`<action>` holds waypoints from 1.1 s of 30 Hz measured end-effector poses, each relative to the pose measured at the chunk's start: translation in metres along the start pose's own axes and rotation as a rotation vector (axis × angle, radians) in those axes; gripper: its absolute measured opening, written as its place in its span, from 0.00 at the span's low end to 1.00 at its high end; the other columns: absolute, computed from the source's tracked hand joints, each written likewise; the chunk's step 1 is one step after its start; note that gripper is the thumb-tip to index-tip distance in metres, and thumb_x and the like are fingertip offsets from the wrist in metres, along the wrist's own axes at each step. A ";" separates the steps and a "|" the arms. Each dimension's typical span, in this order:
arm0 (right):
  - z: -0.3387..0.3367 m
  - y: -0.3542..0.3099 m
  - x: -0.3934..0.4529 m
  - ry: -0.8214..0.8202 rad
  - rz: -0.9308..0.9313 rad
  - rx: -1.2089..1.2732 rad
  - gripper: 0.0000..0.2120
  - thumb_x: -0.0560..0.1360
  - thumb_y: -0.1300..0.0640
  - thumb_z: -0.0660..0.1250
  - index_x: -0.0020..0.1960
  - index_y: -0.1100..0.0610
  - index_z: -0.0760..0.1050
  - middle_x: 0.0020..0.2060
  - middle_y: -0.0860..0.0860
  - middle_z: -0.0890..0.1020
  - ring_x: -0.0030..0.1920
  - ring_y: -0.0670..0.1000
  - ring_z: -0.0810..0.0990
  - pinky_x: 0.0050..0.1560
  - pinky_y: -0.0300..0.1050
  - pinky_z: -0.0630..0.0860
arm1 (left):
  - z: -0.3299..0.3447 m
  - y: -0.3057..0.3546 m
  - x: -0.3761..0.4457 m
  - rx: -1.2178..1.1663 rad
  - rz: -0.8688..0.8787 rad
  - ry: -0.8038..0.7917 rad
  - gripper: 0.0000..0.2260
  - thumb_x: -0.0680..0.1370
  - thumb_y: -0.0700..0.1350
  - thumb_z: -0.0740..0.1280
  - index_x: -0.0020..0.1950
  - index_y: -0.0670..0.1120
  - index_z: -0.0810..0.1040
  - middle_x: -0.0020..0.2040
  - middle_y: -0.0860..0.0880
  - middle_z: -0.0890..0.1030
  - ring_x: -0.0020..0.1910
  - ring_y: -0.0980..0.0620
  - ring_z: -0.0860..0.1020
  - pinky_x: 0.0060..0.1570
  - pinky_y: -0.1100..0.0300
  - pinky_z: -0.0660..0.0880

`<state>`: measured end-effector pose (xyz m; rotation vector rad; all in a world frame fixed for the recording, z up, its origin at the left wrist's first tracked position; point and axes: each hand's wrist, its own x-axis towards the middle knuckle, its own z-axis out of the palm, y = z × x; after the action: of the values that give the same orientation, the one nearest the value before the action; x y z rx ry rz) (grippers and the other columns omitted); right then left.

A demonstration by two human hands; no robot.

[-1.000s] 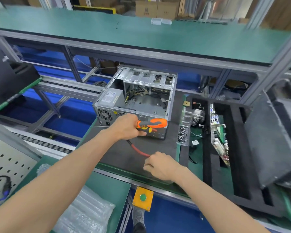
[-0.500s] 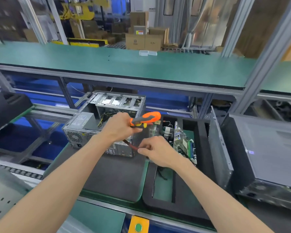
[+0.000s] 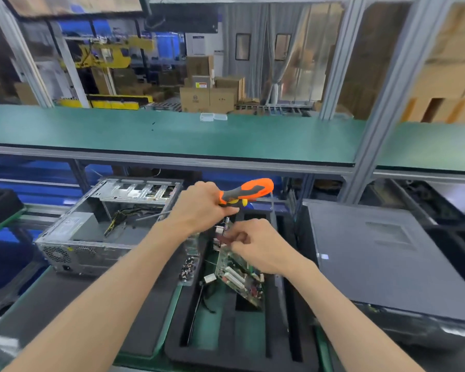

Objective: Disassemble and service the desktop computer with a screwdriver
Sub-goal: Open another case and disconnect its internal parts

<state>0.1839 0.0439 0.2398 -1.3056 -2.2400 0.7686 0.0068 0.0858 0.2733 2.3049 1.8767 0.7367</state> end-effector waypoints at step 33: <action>-0.001 0.186 -0.119 -0.096 0.338 -0.447 0.48 0.67 0.27 0.65 0.80 0.41 0.50 0.80 0.41 0.49 0.80 0.48 0.45 0.73 0.67 0.49 | 0.182 0.059 -0.017 0.290 0.177 -0.573 0.28 0.61 0.72 0.73 0.46 0.52 0.77 0.47 0.48 0.82 0.49 0.43 0.81 0.41 0.54 0.72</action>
<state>0.3591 0.0140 0.1080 -1.9292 -2.3862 0.4554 0.1328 0.0981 0.1287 2.5015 1.6029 -0.2029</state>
